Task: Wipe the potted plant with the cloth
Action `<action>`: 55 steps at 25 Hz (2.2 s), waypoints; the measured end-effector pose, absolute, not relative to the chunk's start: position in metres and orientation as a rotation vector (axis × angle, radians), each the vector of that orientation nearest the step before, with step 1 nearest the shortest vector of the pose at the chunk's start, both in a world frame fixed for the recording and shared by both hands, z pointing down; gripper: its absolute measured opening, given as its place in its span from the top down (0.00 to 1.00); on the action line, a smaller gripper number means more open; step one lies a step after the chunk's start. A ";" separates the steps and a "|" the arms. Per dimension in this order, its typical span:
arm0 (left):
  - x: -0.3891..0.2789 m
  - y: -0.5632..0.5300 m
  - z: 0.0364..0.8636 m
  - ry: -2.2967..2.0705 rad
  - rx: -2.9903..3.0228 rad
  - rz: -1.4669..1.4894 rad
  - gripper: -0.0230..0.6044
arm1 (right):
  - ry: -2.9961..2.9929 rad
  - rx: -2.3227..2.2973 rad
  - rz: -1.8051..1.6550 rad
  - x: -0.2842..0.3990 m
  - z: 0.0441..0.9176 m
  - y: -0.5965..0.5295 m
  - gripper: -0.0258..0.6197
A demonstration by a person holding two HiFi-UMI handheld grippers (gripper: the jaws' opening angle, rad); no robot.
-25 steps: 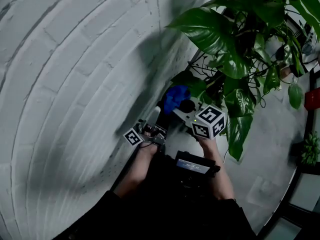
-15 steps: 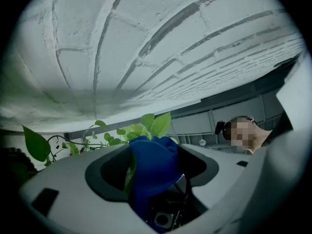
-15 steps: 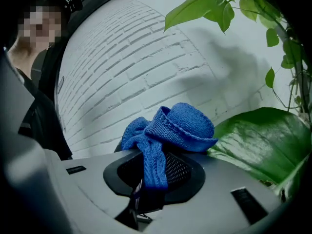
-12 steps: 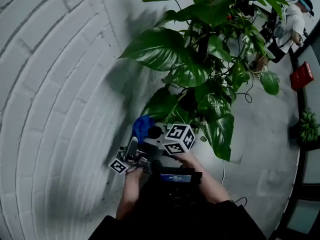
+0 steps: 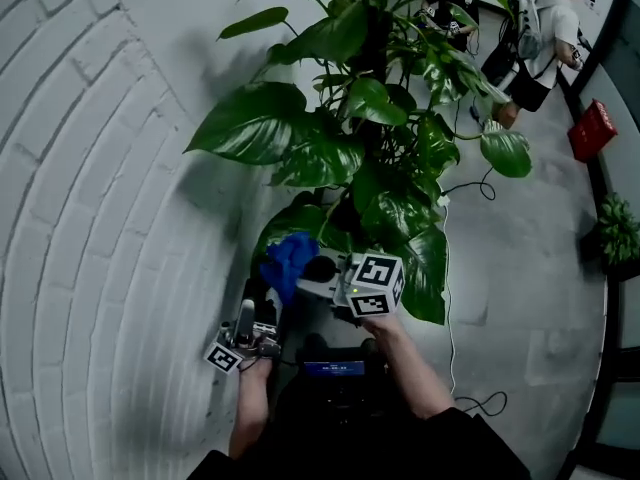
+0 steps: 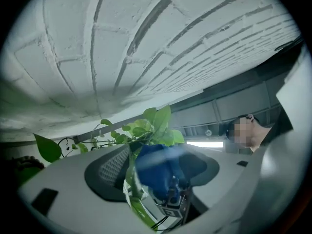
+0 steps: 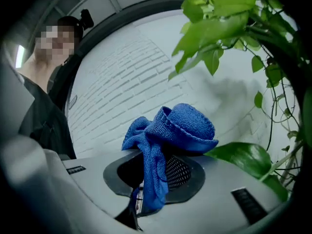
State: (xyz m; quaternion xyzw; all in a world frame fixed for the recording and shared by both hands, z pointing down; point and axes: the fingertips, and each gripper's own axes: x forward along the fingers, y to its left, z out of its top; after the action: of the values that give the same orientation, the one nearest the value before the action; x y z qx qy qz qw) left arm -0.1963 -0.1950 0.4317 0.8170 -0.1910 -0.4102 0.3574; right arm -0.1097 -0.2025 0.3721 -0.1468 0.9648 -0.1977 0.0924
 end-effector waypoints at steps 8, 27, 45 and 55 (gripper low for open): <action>-0.183 -0.166 0.422 -0.562 2.125 -1.063 0.46 | 2.507 -0.467 -0.517 -0.001 0.319 -0.191 0.79; -0.250 -0.187 0.546 -0.845 1.753 -1.160 0.44 | 2.749 -0.962 -0.541 0.008 0.385 -0.215 0.79; -0.262 -0.240 0.495 -0.440 1.674 -1.561 0.55 | 2.932 -1.335 -0.473 -0.080 0.414 -0.323 0.79; -0.264 -0.235 0.596 -0.668 1.504 -1.351 0.55 | 2.950 -1.341 -0.498 -0.096 0.428 -0.312 0.79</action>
State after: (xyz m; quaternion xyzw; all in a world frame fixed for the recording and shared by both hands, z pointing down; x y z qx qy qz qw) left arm -0.2643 -0.2345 0.5959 0.6178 -0.2744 -0.5549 0.4849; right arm -0.0960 -0.3116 0.4278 -0.4081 0.8977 -0.1515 -0.0683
